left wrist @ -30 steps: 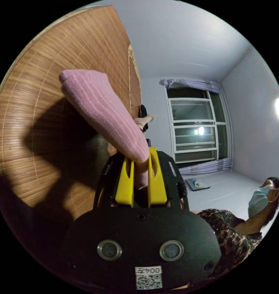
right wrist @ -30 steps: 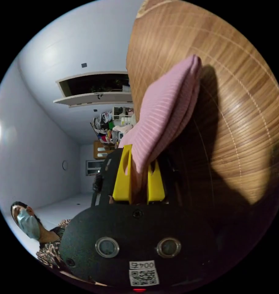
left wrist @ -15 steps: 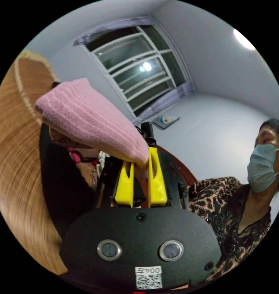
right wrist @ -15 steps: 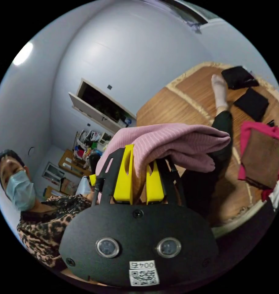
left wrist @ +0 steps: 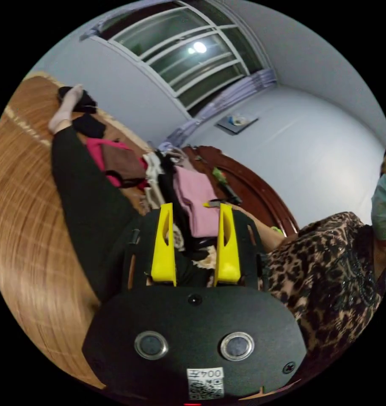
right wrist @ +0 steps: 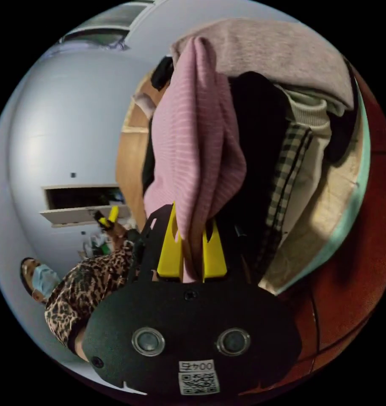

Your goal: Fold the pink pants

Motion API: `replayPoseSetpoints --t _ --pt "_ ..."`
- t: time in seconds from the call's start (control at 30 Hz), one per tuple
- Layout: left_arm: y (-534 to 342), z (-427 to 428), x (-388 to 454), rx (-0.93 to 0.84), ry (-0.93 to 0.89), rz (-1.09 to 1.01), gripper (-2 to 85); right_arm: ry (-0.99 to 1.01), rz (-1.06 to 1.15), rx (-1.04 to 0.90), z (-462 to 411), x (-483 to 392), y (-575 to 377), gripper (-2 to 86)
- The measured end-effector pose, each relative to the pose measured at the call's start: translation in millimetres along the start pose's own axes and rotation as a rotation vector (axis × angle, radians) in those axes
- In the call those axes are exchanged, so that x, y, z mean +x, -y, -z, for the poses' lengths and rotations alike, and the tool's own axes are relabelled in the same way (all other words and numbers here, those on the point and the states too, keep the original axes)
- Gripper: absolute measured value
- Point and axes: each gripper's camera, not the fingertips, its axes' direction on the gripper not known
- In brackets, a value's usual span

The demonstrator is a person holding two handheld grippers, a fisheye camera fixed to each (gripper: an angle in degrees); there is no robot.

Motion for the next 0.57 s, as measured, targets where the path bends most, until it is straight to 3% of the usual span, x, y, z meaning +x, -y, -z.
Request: replayPoseSetpoints --t 0.07,0.3,0.47,0.57 --pt "-23.4 20.3 -27.7 0.046 0.069 0.092 13.3 0.125 0.026 0.083 17.6 7.0 -14.6 7.1" --pt "-76.2 54.3 -59.3 0.113 0.394 0.213 11.9 -0.089 0.057 -0.008 54.2 -35.7 -11.3 7.8" --pt "-102.6 64.8 -65.0 0.070 0.717 0.244 8.5 -0.437 0.112 -0.140 97.3 -87.8 -8.3 10.7" --pt "-105.4 66.9 -74.0 0.041 0.823 0.272 7.3 -0.633 0.169 -0.115 120.3 -126.6 -1.2 9.5"
